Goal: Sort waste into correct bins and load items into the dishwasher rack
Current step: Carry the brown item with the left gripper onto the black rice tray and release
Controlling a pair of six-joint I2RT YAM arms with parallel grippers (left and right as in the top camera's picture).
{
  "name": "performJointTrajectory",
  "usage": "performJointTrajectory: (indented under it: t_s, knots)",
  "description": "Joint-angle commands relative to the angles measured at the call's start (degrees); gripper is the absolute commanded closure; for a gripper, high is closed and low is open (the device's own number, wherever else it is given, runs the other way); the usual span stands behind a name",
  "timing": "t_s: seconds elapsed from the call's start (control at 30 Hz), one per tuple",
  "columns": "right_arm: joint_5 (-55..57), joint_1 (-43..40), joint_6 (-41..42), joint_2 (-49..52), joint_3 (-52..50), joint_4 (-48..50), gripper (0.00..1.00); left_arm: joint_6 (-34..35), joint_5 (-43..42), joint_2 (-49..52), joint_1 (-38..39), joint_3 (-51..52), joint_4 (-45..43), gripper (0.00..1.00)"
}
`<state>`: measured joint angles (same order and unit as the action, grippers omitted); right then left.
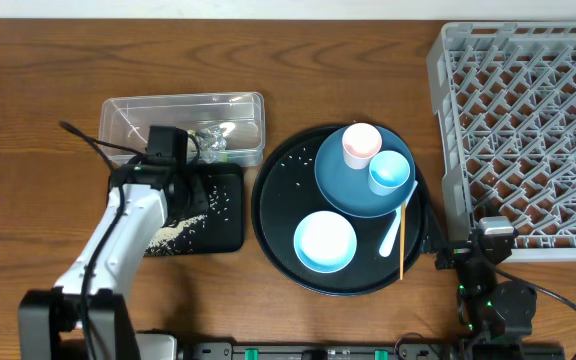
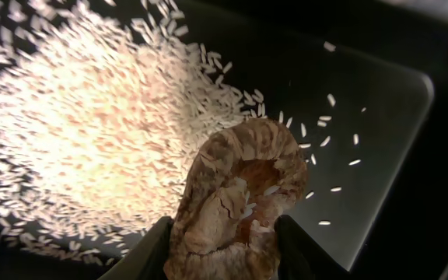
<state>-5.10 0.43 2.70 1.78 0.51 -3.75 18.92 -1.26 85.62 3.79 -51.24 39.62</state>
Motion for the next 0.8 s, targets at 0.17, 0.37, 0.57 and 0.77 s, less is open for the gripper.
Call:
performJointTrajectory:
  t_s: [0.17, 0.37, 0.57, 0.77]
  knots:
    - [0.39, -0.42, -0.63, 0.0, -0.2, -0.09, 0.01, 0.46, -0.92, 0.72, -0.31, 0.04, 0.02, 0.39]
    - [0.39, -0.42, -0.63, 0.0, -0.2, -0.09, 0.01, 0.46, -0.94, -0.46, -0.31, -1.86, 1.49, 0.27]
    - [0.39, -0.42, -0.63, 0.0, -0.2, -0.09, 0.01, 0.48, -1.62, -7.15, -0.28, -3.54, 3.89, 0.27]
    - [0.39, -0.42, -0.63, 0.0, -0.2, -0.09, 0.01, 0.48, -10.43, -17.22, -0.17, -3.52, 5.4, 0.32]
